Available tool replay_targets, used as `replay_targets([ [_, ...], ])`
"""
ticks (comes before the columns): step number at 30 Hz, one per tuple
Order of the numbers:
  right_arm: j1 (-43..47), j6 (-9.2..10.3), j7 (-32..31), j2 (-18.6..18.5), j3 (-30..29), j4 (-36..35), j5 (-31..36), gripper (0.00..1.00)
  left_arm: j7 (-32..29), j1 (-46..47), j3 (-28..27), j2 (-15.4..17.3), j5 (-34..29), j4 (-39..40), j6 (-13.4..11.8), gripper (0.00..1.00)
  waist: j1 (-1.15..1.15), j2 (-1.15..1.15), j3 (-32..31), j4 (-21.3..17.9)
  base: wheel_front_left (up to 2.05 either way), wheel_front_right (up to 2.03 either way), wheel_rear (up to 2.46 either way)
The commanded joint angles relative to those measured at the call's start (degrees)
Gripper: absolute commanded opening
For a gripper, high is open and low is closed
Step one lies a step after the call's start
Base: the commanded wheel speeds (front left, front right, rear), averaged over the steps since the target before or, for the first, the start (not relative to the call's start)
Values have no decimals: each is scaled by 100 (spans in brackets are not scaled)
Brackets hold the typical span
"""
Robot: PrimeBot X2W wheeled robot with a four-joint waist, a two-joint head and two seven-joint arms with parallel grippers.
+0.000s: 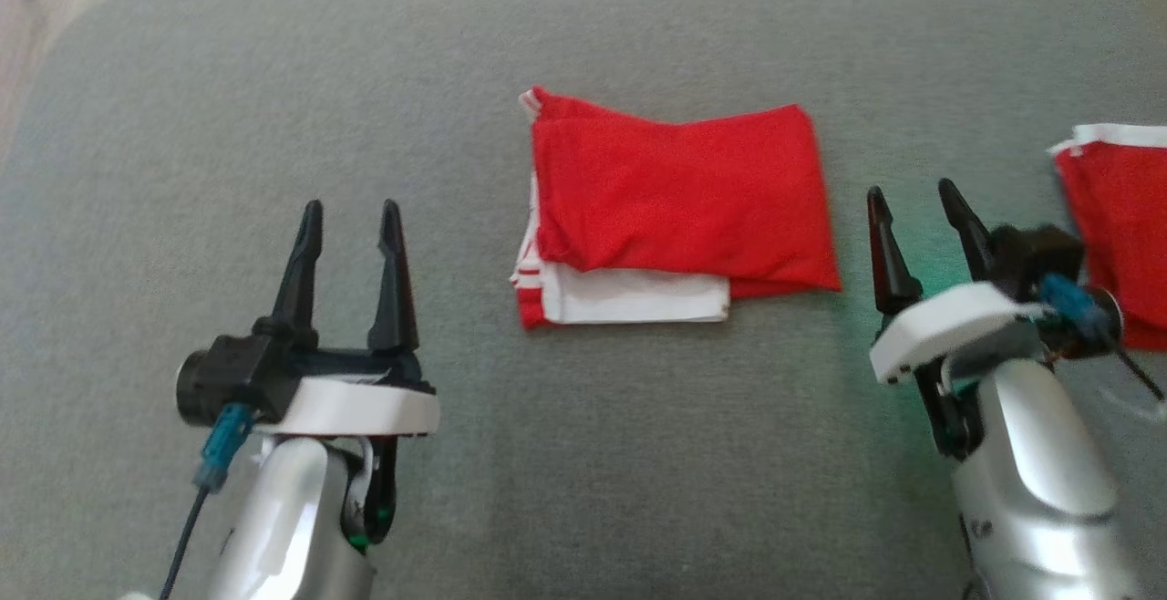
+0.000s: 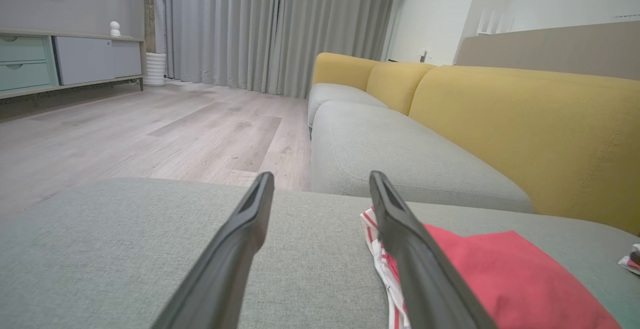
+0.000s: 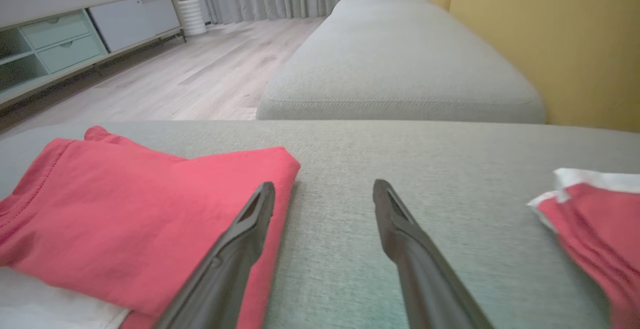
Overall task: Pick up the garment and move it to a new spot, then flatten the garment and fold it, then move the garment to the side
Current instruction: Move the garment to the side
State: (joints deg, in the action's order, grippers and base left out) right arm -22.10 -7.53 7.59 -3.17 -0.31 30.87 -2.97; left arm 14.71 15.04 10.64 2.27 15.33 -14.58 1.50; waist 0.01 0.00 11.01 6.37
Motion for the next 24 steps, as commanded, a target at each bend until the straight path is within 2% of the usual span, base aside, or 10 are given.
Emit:
replay_targets([
  [1, -259, 4, -44, 29, 158, -63, -35, 100, 29, 235, -111, 61, 46, 167, -38, 100, -1, 0, 161, 184, 0, 0, 0],
  [9, -918, 4, -679, 29, 434, 1153, -642, 100, 29, 433, 201, 61, 171, 103, -98, 100, -1, 0, 346, 587, 0, 0, 0],
  [14, -1170, 4, -826, 29, 576, 1865, -621, 100, 29, 477, 302, 61, 222, 88, -144, 100, -1, 0, 373, 718, 0, 0, 0],
  [15, -1211, 4, -837, 29, 625, 1976, -643, 78, 29, 480, 320, 61, 230, 86, -153, 100, -1, 0, 373, 733, 0, 0, 0],
  [16, -1253, 4, -823, 29, 678, 2069, -638, 13, 29, 480, 333, 61, 235, 84, -163, 100, -1, 0, 369, 739, 0, 0, 0],
  [17, -1292, 4, -766, 29, 733, 2133, -605, 0, 29, 475, 342, 61, 238, 80, -173, 100, -1, 0, 363, 737, 0, 0, 0],
  [24, -1563, 4, -217, 29, 955, 2319, -285, 0, 29, 457, 306, 61, 177, 35, -161, 100, -1, 0, 271, 484, 0, 0, 0],
])
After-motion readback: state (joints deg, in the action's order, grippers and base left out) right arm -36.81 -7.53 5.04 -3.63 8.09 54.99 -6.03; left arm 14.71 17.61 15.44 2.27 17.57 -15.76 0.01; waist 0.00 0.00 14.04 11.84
